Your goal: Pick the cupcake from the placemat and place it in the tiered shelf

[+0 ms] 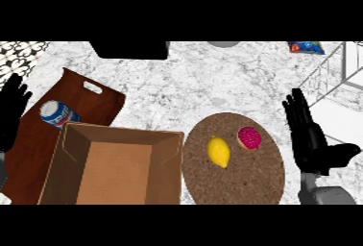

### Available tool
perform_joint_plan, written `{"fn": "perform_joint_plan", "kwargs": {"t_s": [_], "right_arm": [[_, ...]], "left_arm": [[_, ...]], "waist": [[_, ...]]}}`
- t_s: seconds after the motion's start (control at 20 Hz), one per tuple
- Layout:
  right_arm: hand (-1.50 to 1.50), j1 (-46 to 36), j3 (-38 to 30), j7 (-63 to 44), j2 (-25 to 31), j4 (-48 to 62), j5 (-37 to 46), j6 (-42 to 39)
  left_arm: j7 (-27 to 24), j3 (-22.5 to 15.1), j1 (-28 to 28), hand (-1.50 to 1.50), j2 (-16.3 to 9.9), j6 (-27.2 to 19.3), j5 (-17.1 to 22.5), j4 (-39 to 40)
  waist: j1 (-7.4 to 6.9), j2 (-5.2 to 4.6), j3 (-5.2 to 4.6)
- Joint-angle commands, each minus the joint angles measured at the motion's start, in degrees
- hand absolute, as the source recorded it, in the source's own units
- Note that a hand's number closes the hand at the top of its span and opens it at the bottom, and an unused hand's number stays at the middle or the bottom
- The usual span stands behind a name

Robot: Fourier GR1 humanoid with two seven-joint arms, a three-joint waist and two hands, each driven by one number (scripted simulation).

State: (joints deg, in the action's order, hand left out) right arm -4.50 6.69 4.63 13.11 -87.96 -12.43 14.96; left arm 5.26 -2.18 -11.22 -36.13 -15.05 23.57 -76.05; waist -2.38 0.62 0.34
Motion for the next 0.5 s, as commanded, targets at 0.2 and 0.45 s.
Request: {"fn": "perform_joint_plan", "kwargs": {"t_s": [0.2,0.45], "right_arm": [[1.5,-3.8,-10.7,2.3,16.1,-3.0,0.8,-6.7],[1.5,0.2,-10.1,-5.5,17.8,10.8,6.8,-3.0]], "left_arm": [[2.7,-5.0,6.2,0.0,6.9,4.0,2.0,2.3],[5.7,-9.1,6.3,0.0,11.6,4.5,2.4,1.2]], "waist": [[3.87,-0.74,-0.47],[2.57,-1.08,-0.32]]}}
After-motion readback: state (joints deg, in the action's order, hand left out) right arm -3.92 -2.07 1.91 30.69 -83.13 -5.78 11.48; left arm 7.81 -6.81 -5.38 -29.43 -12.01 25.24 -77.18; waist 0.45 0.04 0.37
